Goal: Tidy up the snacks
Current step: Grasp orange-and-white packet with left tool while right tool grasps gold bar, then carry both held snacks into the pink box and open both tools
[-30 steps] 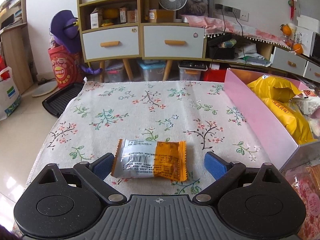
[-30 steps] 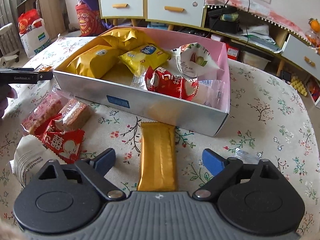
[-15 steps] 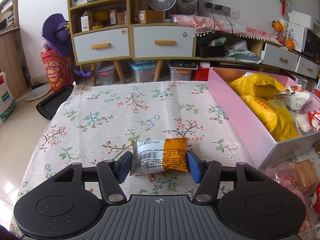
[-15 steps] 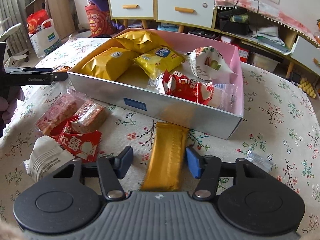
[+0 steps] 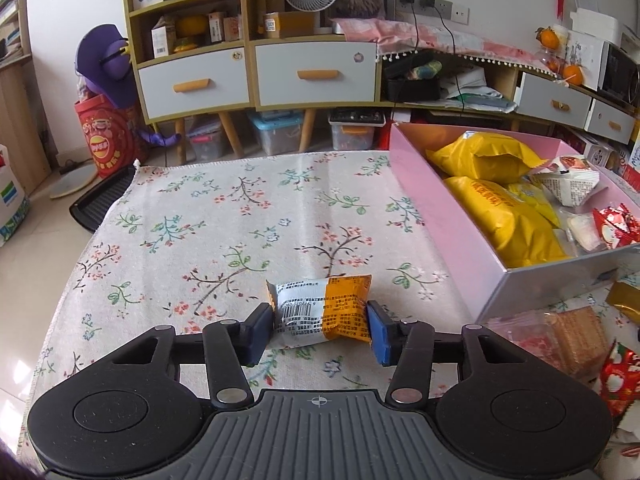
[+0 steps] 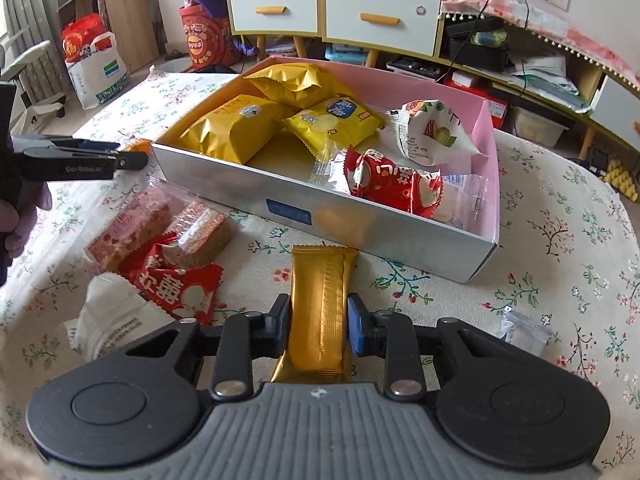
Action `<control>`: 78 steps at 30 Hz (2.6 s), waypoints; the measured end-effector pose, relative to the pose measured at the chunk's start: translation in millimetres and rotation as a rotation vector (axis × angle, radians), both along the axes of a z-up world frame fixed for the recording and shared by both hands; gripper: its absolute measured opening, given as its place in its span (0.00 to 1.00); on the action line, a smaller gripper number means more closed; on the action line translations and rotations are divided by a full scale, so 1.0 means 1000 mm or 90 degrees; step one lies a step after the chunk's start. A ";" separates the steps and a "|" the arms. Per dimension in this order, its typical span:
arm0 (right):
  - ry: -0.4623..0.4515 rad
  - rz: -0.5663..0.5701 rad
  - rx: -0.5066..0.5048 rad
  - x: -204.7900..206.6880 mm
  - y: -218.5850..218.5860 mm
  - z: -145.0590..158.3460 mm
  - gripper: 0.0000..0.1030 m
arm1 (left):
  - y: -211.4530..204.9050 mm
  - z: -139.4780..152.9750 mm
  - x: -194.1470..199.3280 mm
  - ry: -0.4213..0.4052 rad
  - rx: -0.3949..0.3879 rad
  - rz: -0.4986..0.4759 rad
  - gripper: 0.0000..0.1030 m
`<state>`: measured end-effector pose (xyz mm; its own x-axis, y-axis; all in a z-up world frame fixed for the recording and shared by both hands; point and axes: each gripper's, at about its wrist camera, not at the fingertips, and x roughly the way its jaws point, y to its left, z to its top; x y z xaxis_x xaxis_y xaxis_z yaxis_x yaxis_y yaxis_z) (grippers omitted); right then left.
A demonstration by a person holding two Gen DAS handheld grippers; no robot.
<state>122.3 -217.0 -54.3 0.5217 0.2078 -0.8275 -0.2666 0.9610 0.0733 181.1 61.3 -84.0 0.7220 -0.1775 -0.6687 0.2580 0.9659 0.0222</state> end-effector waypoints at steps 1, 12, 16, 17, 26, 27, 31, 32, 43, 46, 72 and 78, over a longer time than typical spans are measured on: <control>0.000 0.001 0.004 0.000 0.000 0.002 0.26 | -0.001 0.001 -0.001 0.002 -0.002 -0.001 0.44; -0.010 0.017 0.020 -0.006 0.004 0.016 0.26 | -0.003 0.010 -0.009 0.018 -0.002 0.010 0.33; -0.017 0.020 0.023 -0.006 0.004 0.021 0.26 | -0.003 0.015 -0.013 0.019 0.000 0.015 0.27; -0.019 0.019 0.025 -0.006 0.004 0.022 0.26 | -0.004 0.017 -0.014 0.019 0.000 0.015 0.26; -0.037 0.022 0.043 -0.004 0.004 0.030 0.26 | -0.010 0.028 -0.023 0.015 0.018 0.022 0.14; -0.039 0.022 0.042 -0.005 0.005 0.031 0.26 | -0.010 0.030 -0.024 0.014 0.019 0.023 0.12; -0.049 0.022 0.037 -0.008 0.007 0.036 0.26 | -0.010 0.040 -0.030 0.004 0.009 0.023 0.07; -0.052 0.022 0.039 -0.008 0.008 0.038 0.26 | -0.010 0.044 -0.032 0.001 0.005 0.022 0.07; -0.101 0.004 0.068 -0.003 0.001 0.060 0.26 | -0.033 0.081 -0.043 -0.054 -0.039 -0.010 0.06; -0.105 -0.014 0.066 0.004 -0.002 0.060 0.26 | -0.046 0.095 -0.045 -0.073 -0.060 -0.030 0.06; -0.085 -0.127 0.041 0.062 -0.021 0.042 0.53 | -0.131 0.066 0.008 0.018 -0.130 -0.104 0.19; -0.082 -0.119 0.013 0.060 -0.020 0.044 0.57 | -0.129 0.065 0.002 0.028 -0.115 -0.094 0.37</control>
